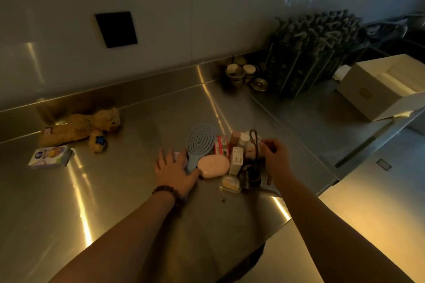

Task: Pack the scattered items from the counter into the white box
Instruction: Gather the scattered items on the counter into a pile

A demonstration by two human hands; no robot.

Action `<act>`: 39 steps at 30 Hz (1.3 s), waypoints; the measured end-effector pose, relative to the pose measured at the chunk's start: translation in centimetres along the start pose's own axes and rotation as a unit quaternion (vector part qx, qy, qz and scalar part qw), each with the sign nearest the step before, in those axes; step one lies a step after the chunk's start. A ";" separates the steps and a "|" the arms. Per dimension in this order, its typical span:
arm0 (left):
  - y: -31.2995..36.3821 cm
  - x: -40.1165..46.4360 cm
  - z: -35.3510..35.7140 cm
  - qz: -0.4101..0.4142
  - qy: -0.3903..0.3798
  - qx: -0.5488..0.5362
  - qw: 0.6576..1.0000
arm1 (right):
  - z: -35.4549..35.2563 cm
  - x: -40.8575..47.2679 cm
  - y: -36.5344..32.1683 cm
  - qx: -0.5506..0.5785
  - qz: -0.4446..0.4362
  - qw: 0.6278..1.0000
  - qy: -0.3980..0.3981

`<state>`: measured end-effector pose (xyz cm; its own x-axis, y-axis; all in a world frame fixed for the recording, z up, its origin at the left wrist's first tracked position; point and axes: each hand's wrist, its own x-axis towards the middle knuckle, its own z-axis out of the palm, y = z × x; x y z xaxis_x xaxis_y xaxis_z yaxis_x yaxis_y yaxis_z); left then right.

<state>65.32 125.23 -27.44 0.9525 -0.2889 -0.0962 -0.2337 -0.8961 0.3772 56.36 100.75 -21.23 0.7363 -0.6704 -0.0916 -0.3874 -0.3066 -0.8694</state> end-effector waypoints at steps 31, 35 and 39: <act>-21.9 -25.4 -10.0 -0.383 0.282 -0.027 0.879 | 30.5 -23.1 -11.4 -0.079 -0.413 0.736 -0.531; -26.8 -34.1 -11.1 -0.486 0.313 -0.031 0.815 | 34.9 -32.0 -11.6 -0.102 -0.463 0.658 -0.585; -32.0 -39.2 -12.0 -0.531 0.333 -0.061 0.777 | 39.1 -40.5 -12.2 -0.104 -0.516 0.605 -0.596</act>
<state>37.80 169.32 -24.71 0.4946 0.8662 0.0705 0.7340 -0.4598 0.4999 52.92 158.10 -25.88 0.4742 0.8787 0.0547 0.6515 -0.3084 -0.6931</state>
